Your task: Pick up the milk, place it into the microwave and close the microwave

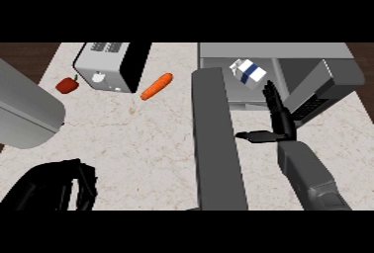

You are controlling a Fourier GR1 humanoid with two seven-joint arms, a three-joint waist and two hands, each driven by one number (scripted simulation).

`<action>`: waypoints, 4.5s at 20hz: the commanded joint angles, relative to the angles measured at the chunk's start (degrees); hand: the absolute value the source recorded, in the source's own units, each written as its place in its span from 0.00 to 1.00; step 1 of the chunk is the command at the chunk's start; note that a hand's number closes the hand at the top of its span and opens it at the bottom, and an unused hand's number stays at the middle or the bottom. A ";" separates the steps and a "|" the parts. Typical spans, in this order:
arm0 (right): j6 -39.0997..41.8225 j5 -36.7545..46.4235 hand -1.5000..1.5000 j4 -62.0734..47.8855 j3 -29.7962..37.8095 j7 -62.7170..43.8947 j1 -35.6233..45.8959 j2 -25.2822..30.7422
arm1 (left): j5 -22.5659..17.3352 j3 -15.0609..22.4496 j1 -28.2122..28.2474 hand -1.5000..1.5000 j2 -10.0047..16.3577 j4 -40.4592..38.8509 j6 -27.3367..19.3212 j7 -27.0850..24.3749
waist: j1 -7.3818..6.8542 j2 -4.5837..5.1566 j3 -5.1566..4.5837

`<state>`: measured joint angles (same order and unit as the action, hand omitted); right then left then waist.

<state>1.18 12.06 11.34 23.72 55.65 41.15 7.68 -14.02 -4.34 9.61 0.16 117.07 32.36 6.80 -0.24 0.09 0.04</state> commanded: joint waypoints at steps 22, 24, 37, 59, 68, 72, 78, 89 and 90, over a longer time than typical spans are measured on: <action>14.64 -6.55 0.00 45.14 -8.21 -5.33 -38.90 3.11 | 22.43 32.42 -22.05 1.00 -0.16 -34.28 -20.72 -11.27 | 2.77 -0.16 -0.17; 14.97 -6.33 0.00 50.84 -9.90 -5.17 -45.50 1.98 | 24.49 36.26 -20.49 1.00 -0.16 -37.55 -25.54 -14.77 | 2.72 -0.24 -0.19; 24.45 -17.06 0.00 73.36 -12.96 -12.79 -53.44 4.98 | 8.82 48.52 -34.29 1.00 -0.15 -64.08 -48.15 -34.34 | 5.84 0.47 -0.37; 30.22 -26.41 0.00 90.45 -15.17 -26.95 -51.87 13.36 | -19.32 54.65 -48.02 1.00 -0.15 -63.80 -67.05 -36.57 | 13.08 1.99 -0.58; 29.64 -28.02 0.00 91.96 -10.81 -28.33 -46.85 17.48 | -26.48 53.36 -56.19 0.00 -0.16 -67.96 -73.71 -33.92 | 15.59 2.72 -0.36; 25.05 -19.66 1.00 95.39 -5.67 -26.56 -43.16 22.64 | -29.58 51.09 -56.87 0.00 -0.16 -69.28 -75.89 -34.08 | 16.94 2.99 -0.60; 23.31 -17.56 1.00 94.75 -4.53 -26.80 -40.29 24.19 | -34.23 49.07 -59.05 0.00 -0.16 -69.43 -77.16 -36.20 | 16.48 4.14 -0.46; 22.24 -15.93 1.00 92.70 -4.11 -26.97 -36.19 25.88 | -38.75 50.69 -60.22 0.00 -0.16 -70.76 -78.40 -39.67 | 16.71 5.11 -0.24; 22.10 -15.97 1.00 92.99 -4.33 -27.39 -35.47 25.96 | -39.17 50.23 -60.54 0.00 -0.16 -71.20 -78.00 -39.72 | 16.31 5.25 -0.33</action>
<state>23.63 -4.24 104.57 19.40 28.43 4.21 33.20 -51.12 49.55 -47.15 -0.03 49.56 -44.81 -32.65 16.01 4.73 -0.21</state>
